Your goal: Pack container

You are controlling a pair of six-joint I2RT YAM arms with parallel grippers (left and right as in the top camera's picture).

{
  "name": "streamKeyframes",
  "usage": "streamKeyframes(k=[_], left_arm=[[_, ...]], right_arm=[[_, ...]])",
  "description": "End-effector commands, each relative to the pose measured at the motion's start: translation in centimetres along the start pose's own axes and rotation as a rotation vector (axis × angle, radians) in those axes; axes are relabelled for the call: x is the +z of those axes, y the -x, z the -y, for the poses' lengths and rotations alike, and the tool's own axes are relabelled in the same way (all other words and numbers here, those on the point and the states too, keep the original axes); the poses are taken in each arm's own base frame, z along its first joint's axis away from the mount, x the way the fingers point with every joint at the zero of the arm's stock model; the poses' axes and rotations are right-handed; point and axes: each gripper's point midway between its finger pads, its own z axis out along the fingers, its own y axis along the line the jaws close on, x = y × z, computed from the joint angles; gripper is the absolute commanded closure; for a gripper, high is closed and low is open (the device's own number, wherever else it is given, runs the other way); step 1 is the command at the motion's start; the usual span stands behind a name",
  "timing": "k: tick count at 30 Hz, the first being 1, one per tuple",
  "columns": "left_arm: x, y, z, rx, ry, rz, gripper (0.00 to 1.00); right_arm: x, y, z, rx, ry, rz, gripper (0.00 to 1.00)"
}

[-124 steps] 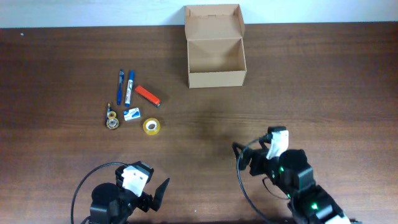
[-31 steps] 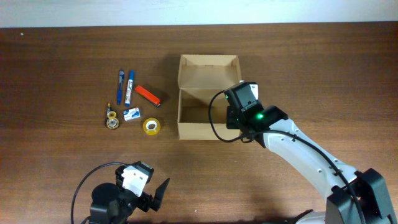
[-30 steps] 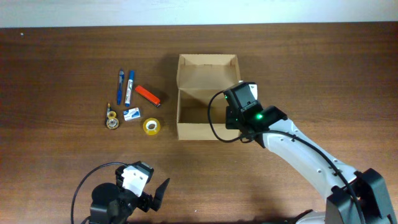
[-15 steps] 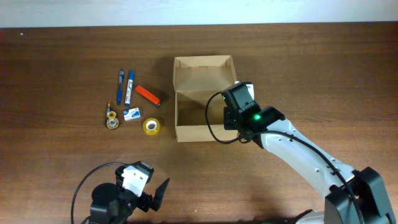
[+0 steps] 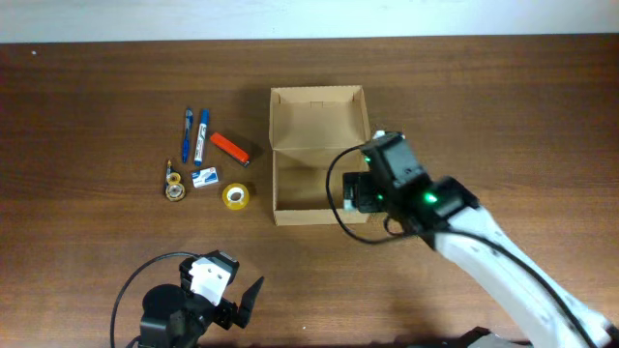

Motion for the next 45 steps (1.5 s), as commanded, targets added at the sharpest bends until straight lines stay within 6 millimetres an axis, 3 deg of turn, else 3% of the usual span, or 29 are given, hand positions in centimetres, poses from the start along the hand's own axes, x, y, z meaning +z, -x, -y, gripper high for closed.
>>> streamKeyframes(k=[1,4,7,12,16,31,36,45], left_arm=[[0.2,-0.4,0.0,-0.011,-0.001,-0.006,0.0],[0.2,-0.4,0.0,-0.011,-0.001,-0.006,0.01],[0.2,-0.4,0.0,-0.011,-0.001,-0.006,0.01],[0.2,-0.4,0.0,-0.011,-0.001,-0.006,0.01],[0.2,-0.4,0.0,-0.011,-0.001,-0.006,0.0],[0.2,-0.4,0.0,-0.011,-0.001,-0.006,0.0],[0.2,-0.4,-0.2,-0.011,0.01,-0.008,0.0],[0.2,-0.3,-0.5,-0.001,0.024,-0.005,0.0]], right_arm=[[-3.4,-0.1,-0.7,-0.053,0.071,0.042,0.01],[-7.2,-2.2,0.3,-0.056,0.086,0.029,0.01],[-9.9,-4.1,0.1,-0.112,0.164,0.014,0.01],[-12.9,-6.4,1.4,-0.111,0.173,0.021,0.01],[-14.3,-7.2,1.8,-0.11,0.194,0.044,0.01],[-12.5,-7.5,1.6,-0.113,0.166,-0.037,0.01],[-10.5,-7.8,1.4,-0.116,0.134,-0.121,0.01],[-4.8,-8.9,1.5,-0.125,0.036,-0.334,0.01]])
